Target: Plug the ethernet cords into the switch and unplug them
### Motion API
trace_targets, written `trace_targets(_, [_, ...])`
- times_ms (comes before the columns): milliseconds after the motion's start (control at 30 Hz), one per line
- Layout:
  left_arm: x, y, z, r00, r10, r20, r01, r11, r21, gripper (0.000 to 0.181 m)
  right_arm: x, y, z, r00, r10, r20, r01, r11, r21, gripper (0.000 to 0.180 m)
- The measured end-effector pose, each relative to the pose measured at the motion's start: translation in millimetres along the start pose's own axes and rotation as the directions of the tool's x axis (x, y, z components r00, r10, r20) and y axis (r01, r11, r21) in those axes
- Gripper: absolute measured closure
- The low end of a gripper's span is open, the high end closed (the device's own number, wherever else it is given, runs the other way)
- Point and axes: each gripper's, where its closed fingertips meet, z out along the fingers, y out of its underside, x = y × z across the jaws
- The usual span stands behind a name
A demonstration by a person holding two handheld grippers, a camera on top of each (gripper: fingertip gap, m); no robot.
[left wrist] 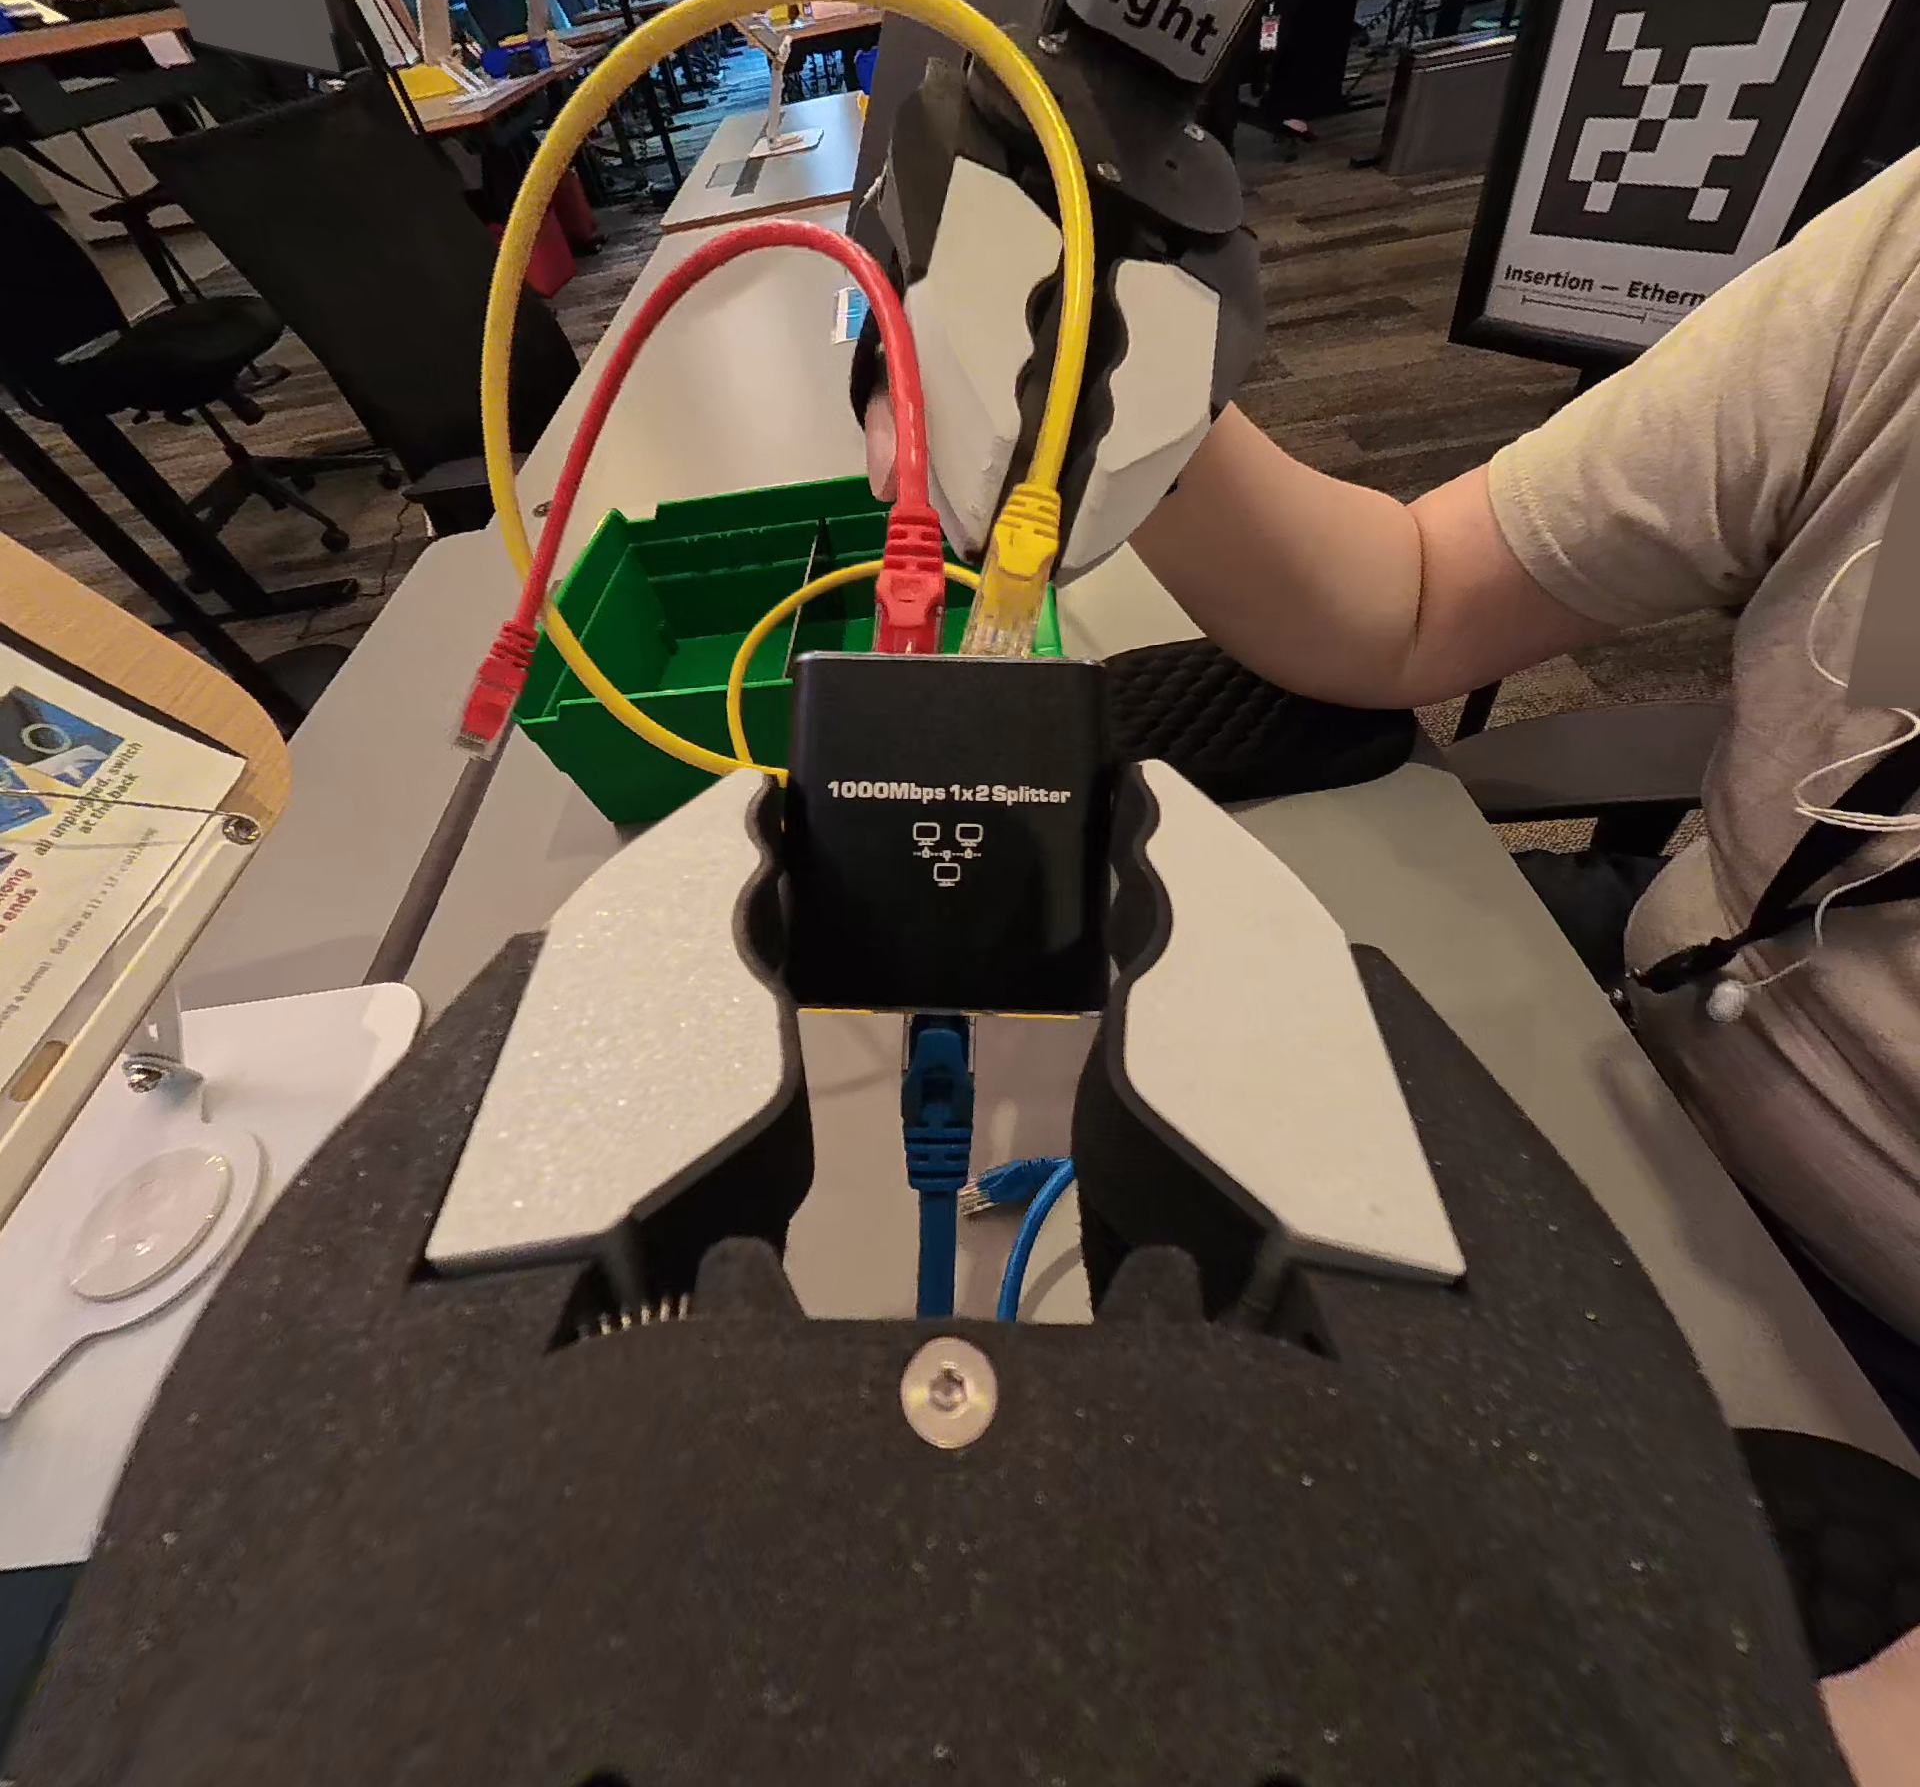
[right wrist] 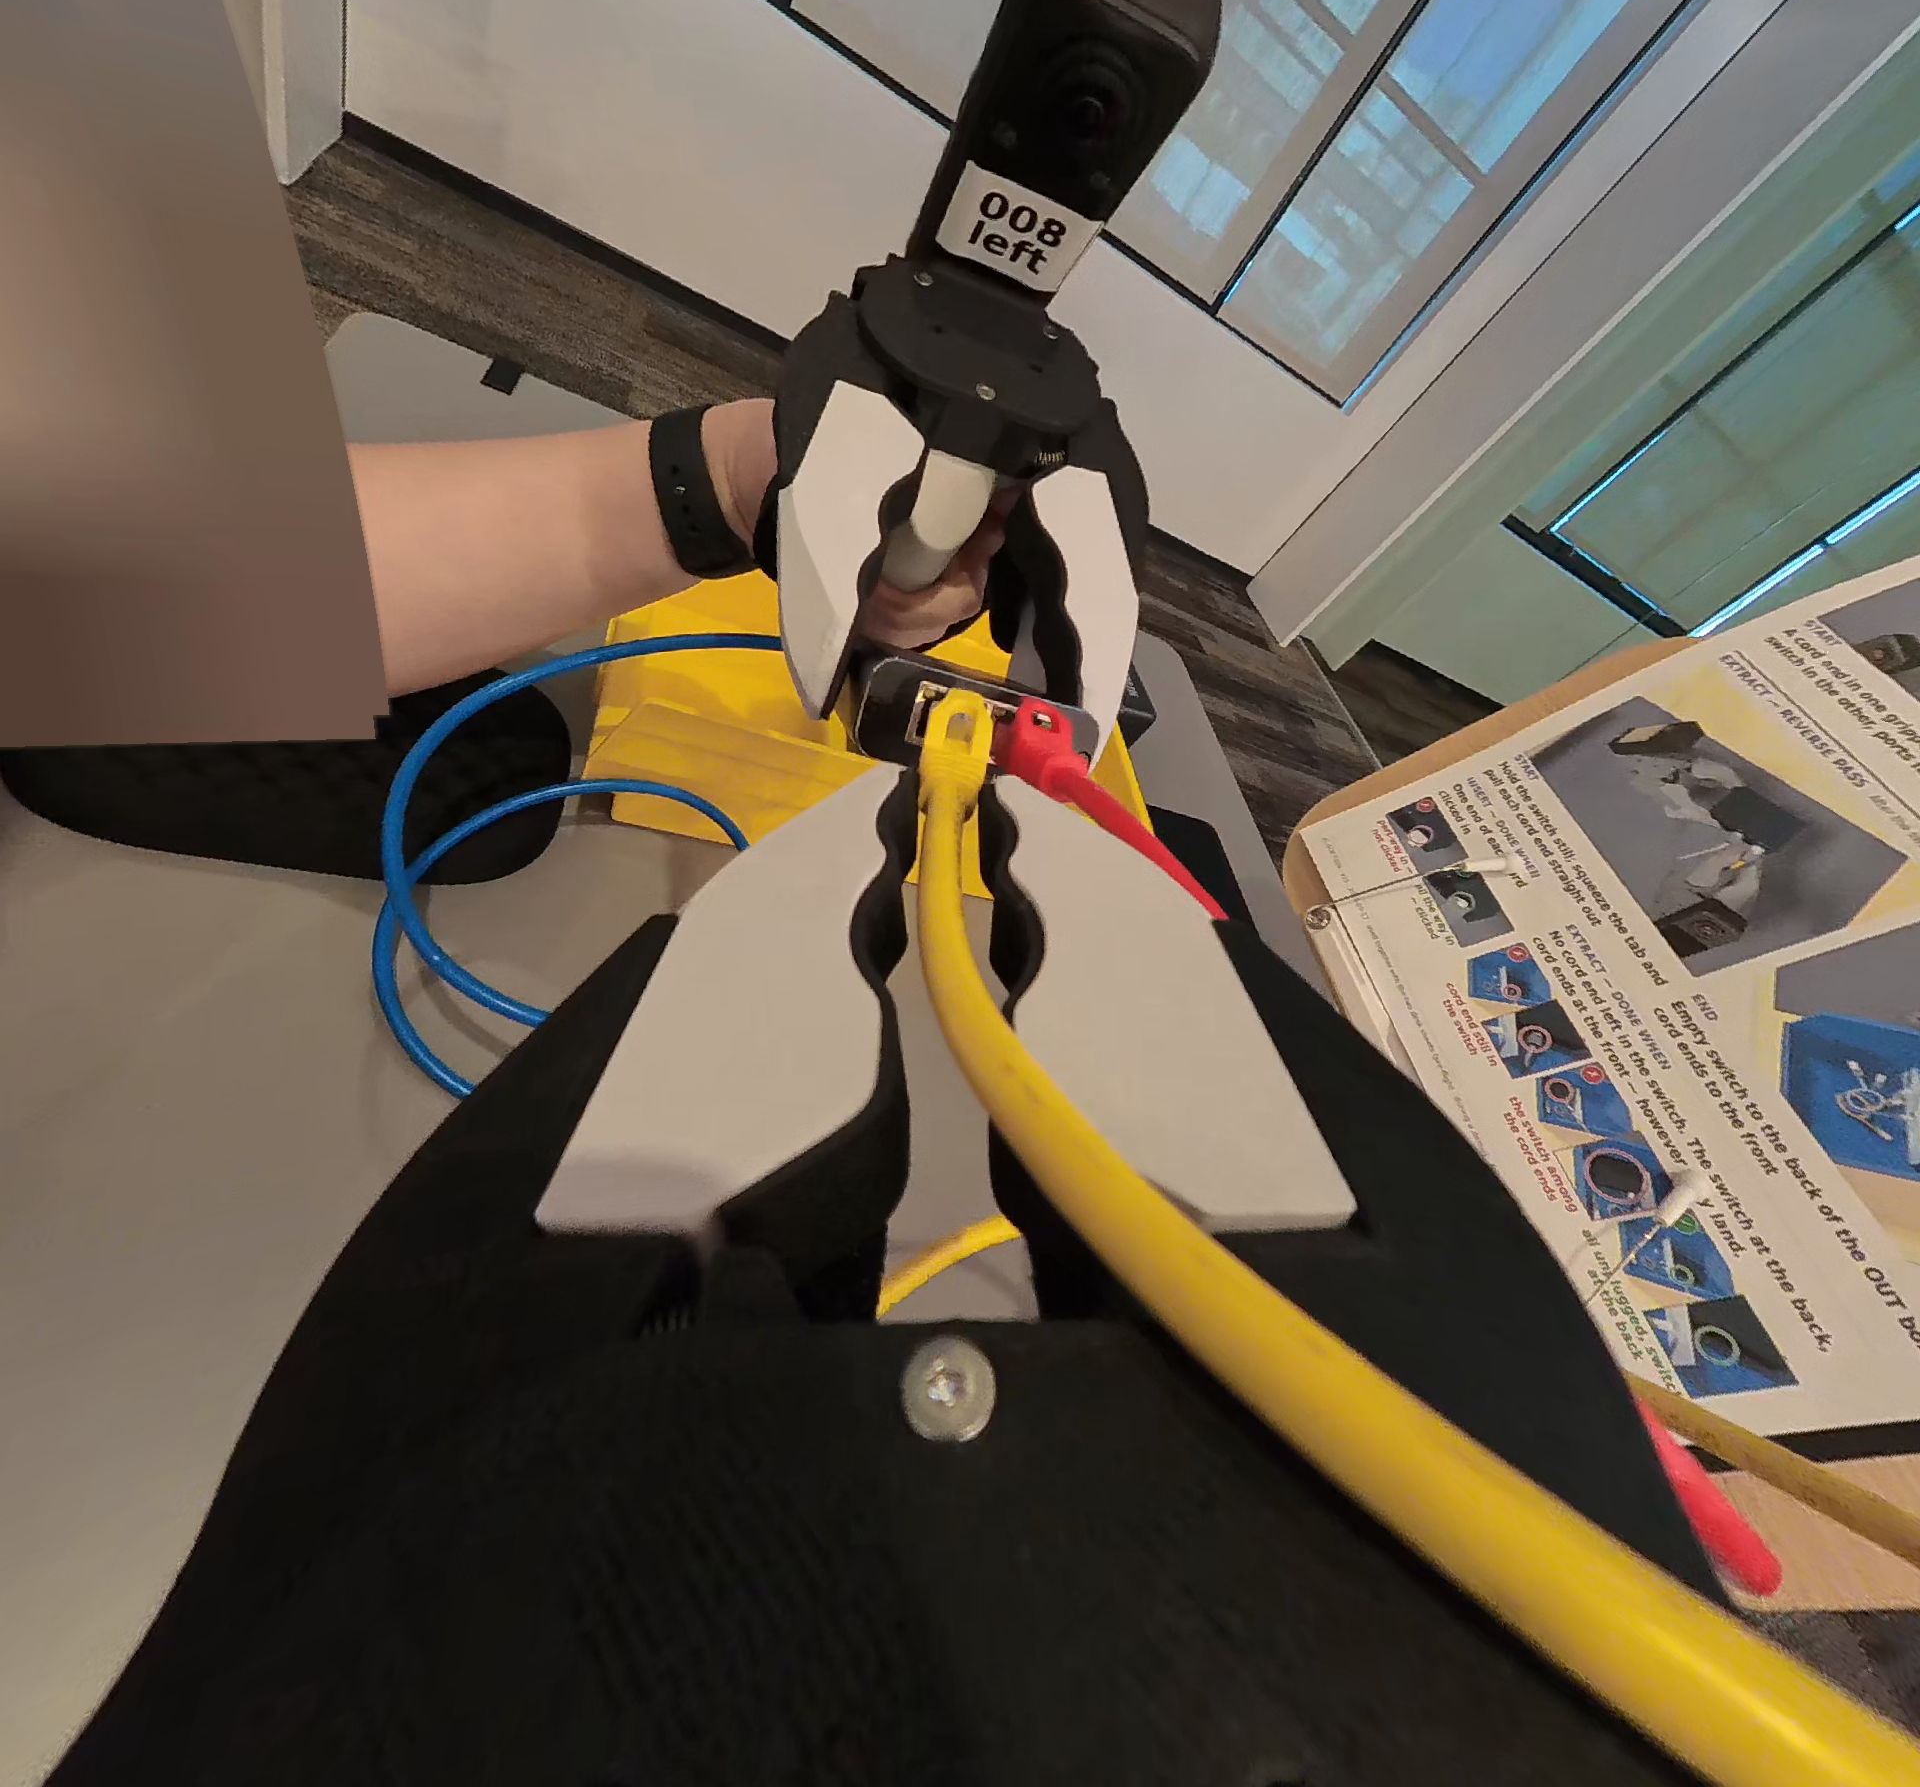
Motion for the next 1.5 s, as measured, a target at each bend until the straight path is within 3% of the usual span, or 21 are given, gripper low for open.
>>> trace_targets(33, [0, 0, 0, 1.0, 0.0, -0.001, 0.0, 1.0, 0.0, 0.121, 0, 0, 0, 1.0, 0.001, 0.004, -0.001, 1.0, -0.001, 0.167])
trace_targets(433, [2, 13, 7, 1.0, 0.003, 0.009, -0.002, 0.994, -0.108, 0.121, -6, 13, 2, 0.99, 0.094, 0.101, -0.093, 0.996, -0.018, 0.168])
trace_targets(567, [1, 28, 17, 0.999, 0.017, 0.027, -0.011, 0.978, -0.21, 0.121, -8, 27, 3, 0.979, 0.149, 0.139, -0.139, 0.987, -0.076, 0.168])
trace_targets(1100, [-4, 28, 21, 1.0, -0.022, 0.016, 0.025, 0.984, -0.175, 0.121, -5, 32, 0, 0.958, 0.23, 0.171, -0.223, 0.973, -0.062, 0.165])
trace_targets(1333, [-9, 25, 19, 0.999, -0.023, 0.046, 0.03, 0.987, -0.156, 0.121, 5, 25, -1, 0.924, 0.345, 0.165, -0.349, 0.937, -0.007, 0.168])
trace_targets(1500, [-8, 20, 19, 0.999, -0.032, 0.037, 0.036, 0.991, -0.131, 0.121, 5, 23, -4, 0.941, 0.299, 0.156, -0.303, 0.953, 0.003, 0.168])
